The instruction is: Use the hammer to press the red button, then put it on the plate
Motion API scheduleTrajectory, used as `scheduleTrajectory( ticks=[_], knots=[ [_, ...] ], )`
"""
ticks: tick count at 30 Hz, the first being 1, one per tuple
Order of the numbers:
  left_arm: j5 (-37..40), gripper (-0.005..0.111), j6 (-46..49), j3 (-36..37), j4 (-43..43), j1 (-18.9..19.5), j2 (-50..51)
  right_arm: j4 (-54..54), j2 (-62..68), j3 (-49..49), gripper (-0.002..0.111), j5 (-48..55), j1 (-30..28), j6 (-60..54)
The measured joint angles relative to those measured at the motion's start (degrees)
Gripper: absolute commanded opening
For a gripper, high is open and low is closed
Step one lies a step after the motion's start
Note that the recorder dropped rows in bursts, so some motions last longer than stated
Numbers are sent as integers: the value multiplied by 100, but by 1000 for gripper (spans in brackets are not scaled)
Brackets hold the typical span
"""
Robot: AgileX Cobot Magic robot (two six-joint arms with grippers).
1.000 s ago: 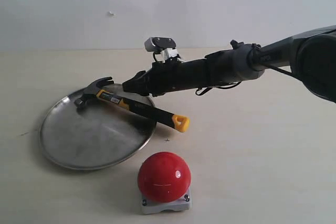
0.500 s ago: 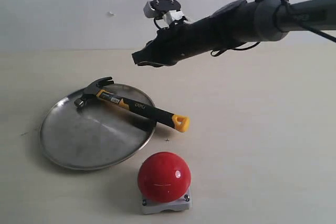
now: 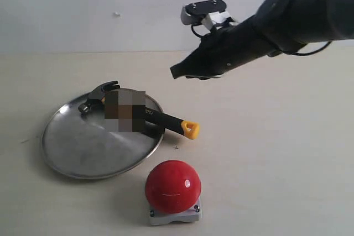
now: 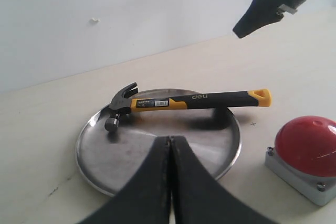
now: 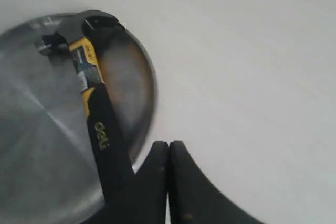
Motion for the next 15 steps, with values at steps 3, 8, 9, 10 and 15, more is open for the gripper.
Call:
scheduleTrajectory(
  ticks=[3, 8, 9, 10, 15],
  knots=[
    [0, 0, 0, 0, 0, 0, 0, -25, -608, 883, 0, -839, 0, -86],
    [0, 0, 0, 0, 0, 0, 0, -100, -2273, 2919, 0, -2686, 0, -125],
    [0, 0, 0, 0, 0, 0, 0, -124, -2561, 3187, 0, -2886, 0, -125],
    [0, 0, 0, 0, 0, 0, 0, -175, -3099, 3662, 0, -3137, 0, -16],
    [0, 0, 0, 0, 0, 0, 0, -873, -5472, 5142, 0, -3175, 0, 978]
  ],
)
